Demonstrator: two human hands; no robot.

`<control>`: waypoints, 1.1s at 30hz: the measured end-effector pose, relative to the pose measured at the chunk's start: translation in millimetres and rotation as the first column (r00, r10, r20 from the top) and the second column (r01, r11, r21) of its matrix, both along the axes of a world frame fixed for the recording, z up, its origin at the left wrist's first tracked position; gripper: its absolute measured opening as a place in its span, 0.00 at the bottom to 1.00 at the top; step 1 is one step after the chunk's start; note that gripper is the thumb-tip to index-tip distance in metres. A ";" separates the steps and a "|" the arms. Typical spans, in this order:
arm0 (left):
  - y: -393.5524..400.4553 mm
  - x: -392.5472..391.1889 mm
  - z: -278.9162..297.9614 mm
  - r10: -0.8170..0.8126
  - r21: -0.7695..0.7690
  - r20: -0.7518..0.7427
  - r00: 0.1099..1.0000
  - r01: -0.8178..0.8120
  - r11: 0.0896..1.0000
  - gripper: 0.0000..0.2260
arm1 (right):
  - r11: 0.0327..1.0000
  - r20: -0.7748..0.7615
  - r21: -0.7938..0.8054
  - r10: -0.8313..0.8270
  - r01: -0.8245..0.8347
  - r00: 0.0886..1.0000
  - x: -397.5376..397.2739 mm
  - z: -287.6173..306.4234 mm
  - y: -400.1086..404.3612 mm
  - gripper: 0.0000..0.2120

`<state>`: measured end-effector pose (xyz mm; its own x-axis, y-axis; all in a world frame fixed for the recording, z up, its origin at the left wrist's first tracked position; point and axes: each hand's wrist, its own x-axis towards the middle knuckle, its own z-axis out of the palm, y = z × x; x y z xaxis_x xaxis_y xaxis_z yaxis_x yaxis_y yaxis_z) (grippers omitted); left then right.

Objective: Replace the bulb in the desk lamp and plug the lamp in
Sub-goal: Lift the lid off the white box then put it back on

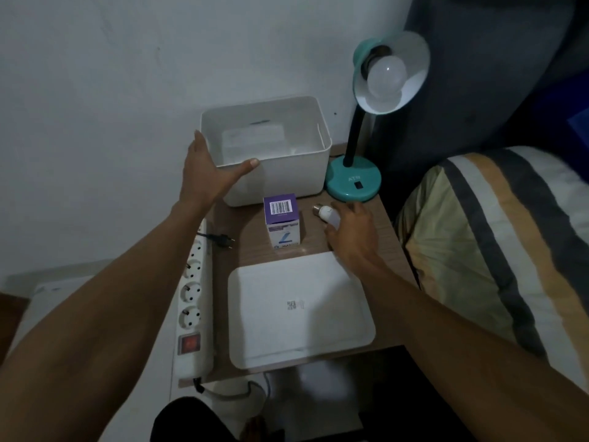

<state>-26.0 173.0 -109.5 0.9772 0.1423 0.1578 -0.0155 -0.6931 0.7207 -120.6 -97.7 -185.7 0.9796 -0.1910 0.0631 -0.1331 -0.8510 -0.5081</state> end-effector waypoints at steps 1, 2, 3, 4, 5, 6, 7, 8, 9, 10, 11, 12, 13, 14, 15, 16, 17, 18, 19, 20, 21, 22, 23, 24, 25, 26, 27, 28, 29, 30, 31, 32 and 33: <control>0.9 0.8 -0.6 0.007 -0.013 -0.001 1.000 -0.007 1.000 0.64 | 1.000 0.003 0.021 -0.012 0.012 1.000 -0.8 -1.2 0.3 0.27; 2.1 1.6 -1.2 0.015 -0.024 -0.014 1.000 -0.016 1.000 0.64 | 0.999 0.005 0.046 -0.024 0.023 1.000 -1.3 -1.8 0.8 0.27; 3.3 2.4 -1.2 0.018 -0.029 -0.025 1.000 -0.019 0.999 0.65 | 0.997 0.016 0.070 -0.032 0.030 0.999 -1.7 -1.1 0.9 0.27; 4.3 3.3 -1.1 0.017 -0.032 -0.034 0.999 -0.018 0.999 0.65 | 0.995 0.042 0.096 -0.035 0.031 0.998 -2.3 1.5 1.2 0.26; 5.6 4.3 -1.3 0.015 -0.035 -0.037 0.999 -0.016 0.999 0.65 | 0.991 0.088 0.133 -0.034 0.022 0.996 -2.8 6.0 1.8 0.26; 6.5 5.0 -1.5 0.012 -0.043 -0.040 0.999 -0.014 0.999 0.65 | 0.983 0.146 0.186 -0.030 0.003 0.989 -3.5 13.6 3.3 0.26; 7.5 5.3 -1.7 0.011 -0.051 -0.044 0.999 -0.013 0.999 0.65 | 0.968 0.214 0.250 -0.032 -0.023 0.976 -3.5 23.2 5.4 0.27; 7.8 4.7 -1.5 0.009 -0.058 -0.043 0.999 -0.012 0.998 0.65 | 0.948 0.289 0.314 -0.040 -0.055 0.956 -2.6 33.9 7.9 0.27; 7.5 3.5 -0.1 0.005 -0.061 -0.036 0.999 -0.007 0.998 0.64 | 0.924 0.358 0.372 -0.056 -0.088 0.932 0.1 45.3 11.1 0.28; 7.0 2.0 2.0 -0.002 -0.060 -0.020 1.000 0.001 0.998 0.62 | 0.901 0.411 0.418 -0.071 -0.119 0.909 3.9 57.4 15.5 0.27; 6.2 0.9 4.4 -0.016 -0.057 0.006 1.000 0.016 0.998 0.59 | 0.880 0.454 0.449 -0.079 -0.152 0.888 9.7 68.7 20.0 0.27; 5.4 -0.2 6.9 -0.034 -0.055 0.029 0.999 0.035 0.998 0.56 | 0.870 0.495 0.457 -0.078 -0.183 0.866 17.8 80.0 24.4 0.26; 5.0 -0.7 8.8 -0.050 -0.054 0.044 0.998 0.052 0.997 0.52 | 0.869 0.536 0.447 -0.070 -0.213 0.842 27.1 90.6 28.3 0.25; 5.3 -0.6 10.4 -0.056 -0.053 0.052 0.997 0.059 0.997 0.50 | 0.875 0.560 0.425 -0.055 -0.230 0.827 37.9 100.3 32.1 0.25; 5.8 -0.2 11.8 -0.058 -0.053 0.057 0.997 0.061 0.997 0.50 | 0.881 0.560 0.408 -0.033 -0.241 0.828 49.6 108.1 35.4 0.25; 6.0 0.0 13.0 -0.057 -0.052 0.058 0.997 0.060 0.997 0.50 | 0.887 0.532 0.392 -0.003 -0.244 0.847 60.6 115.8 38.5 0.25; 6.1 0.4 13.5 -0.058 -0.054 0.060 0.996 0.061 0.997 0.50 | 0.897 0.489 0.370 0.033 -0.241 0.872 72.6 120.0 41.3 0.26; 5.8 0.9 13.5 -0.060 -0.058 0.059 0.996 0.063 0.996 0.50 | 0.914 0.437 0.333 0.070 -0.234 0.897 82.9 123.5 44.3 0.27; 5.4 1.7 12.9 -0.058 -0.062 0.053 0.997 0.062 0.996 0.50 | 0.926 0.380 0.300 0.103 -0.228 0.919 93.0 124.4 47.5 0.28; 4.5 2.2 12.1 -0.052 -0.060 0.049 0.997 0.055 0.997 0.50 | 0.932 0.321 0.286 0.127 -0.224 0.939 100.3 125.0 51.2 0.29; 3.6 2.7 10.8 -0.045 -0.056 0.053 0.998 0.048 0.997 0.49 | 0.931 0.269 0.289 0.144 -0.222 0.952 106.2 124.6 54.9 0.29; 2.9 2.8 9.5 -0.038 -0.053 0.059 0.997 0.042 0.998 0.49 | 0.930 0.220 0.294 0.160 -0.222 0.962 110.7 123.6 58.6 0.29; 2.2 2.6 8.3 -0.035 -0.050 0.071 0.997 0.038 0.998 0.49 | 0.928 0.179 0.295 0.180 -0.227 0.967 114.4 121.9 62.1 0.29; 2.0 2.6 7.4 -0.032 -0.045 0.080 0.996 0.036 0.998 0.49 | 0.929 0.137 0.290 0.197 -0.230 0.971 117.5 119.9 65.8 0.28; 2.2 2.6 6.5 -0.031 -0.038 0.083 0.996 0.035 0.999 0.49 | 0.932 0.100 0.282 0.209 -0.230 0.973 120.4 118.1 69.1 0.26; 2.5 2.6 5.8 -0.029 -0.030 0.083 0.996 0.032 0.999 0.49 | 0.935 0.069 0.274 0.215 -0.226 0.974 123.0 118.1 71.4 0.25; 2.8 2.6 5.4 -0.026 -0.024 0.083 0.996 0.028 0.999 0.50 | 0.938 0.038 0.266 0.219 -0.221 0.975 126.3 118.8 72.6 0.25; 2.7 2.4 5.1 -0.023 -0.021 0.086 0.996 0.025 0.999 0.50 | 0.942 0.003 0.253 0.228 -0.221 0.974 129.5 121.0 72.5 0.24; 2.2 2.5 5.1 -0.019 -0.019 0.089 0.996 0.021 1.000 0.51 | 0.944 -0.036 0.241 0.242 -0.226 0.970 132.4 123.5 71.8 0.24; 1.6 2.8 4.9 -0.017 -0.017 0.090 0.996 0.019 1.000 0.52 | 0.944 -0.074 0.231 0.259 -0.236 0.963 134.8 126.2 70.4 0.24; 1.0 3.1 5.3 -0.017 -0.014 0.088 0.996 0.018 1.000 0.52 | 0.942 -0.105 0.226 0.277 -0.248 0.955 136.5 128.5 69.1 0.24; 0.3 3.1 5.7 -0.018 -0.011 0.085 0.996 0.019 1.000 0.51 | 0.939 -0.129 0.222 0.295 -0.262 0.947 138.2 129.9 68.2 0.23; 0.0 3.0 6.4 -0.021 -0.012 0.078 0.997 0.022 1.000 0.51 | 0.937 -0.146 0.219 0.308 -0.273 0.940 139.3 131.2 68.2 0.22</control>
